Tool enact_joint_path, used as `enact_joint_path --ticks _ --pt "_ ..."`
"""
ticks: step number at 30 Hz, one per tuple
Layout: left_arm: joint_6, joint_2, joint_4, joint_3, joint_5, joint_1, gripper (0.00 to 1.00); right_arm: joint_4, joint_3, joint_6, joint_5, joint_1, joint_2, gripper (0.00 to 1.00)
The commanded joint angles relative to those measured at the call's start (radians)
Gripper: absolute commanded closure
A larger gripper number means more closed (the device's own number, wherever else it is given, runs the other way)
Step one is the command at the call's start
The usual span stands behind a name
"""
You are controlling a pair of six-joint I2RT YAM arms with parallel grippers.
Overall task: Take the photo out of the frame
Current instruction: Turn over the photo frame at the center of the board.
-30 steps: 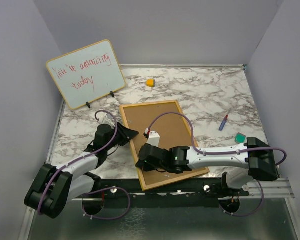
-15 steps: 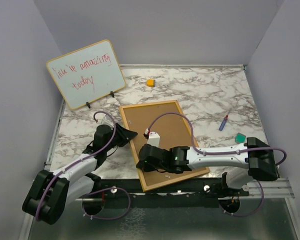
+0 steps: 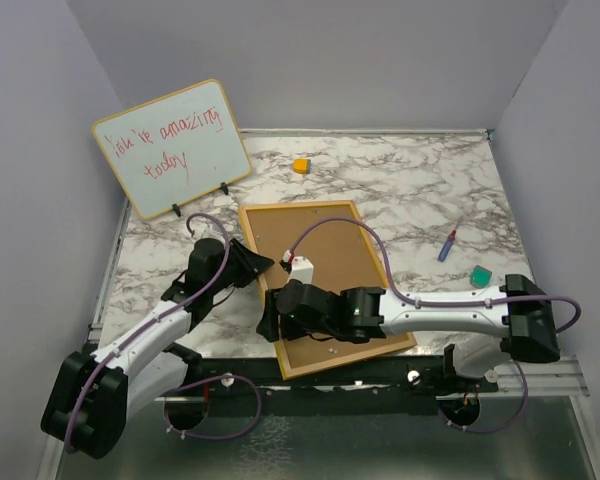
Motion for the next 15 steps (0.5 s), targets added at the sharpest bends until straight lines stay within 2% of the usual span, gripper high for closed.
enact_joint_path --ticks 1,5,10,12,15 --pt "0.124 -0.035 -0.15 0.066 -0.119 -0.005 1.0 0.008 0.032 -0.037 -0.02 0.004 -0.083 0.37" --pt "0.171 -0.039 -0.248 0.107 -0.159 -0.005 1.0 -0.072 0.023 -0.045 0.088 0.005 -0.165 0.24" --pt "0.235 -0.032 -0.35 0.189 -0.183 -0.004 1.0 -0.299 0.037 -0.038 0.344 0.004 -0.249 0.2" --pt "0.255 -0.02 -0.377 0.22 -0.177 -0.003 1.0 -0.434 0.062 0.018 0.44 0.004 -0.254 0.18" --pt "0.295 0.003 -0.426 0.259 -0.179 -0.004 1.0 -0.605 0.127 0.071 0.49 0.004 -0.199 0.18"
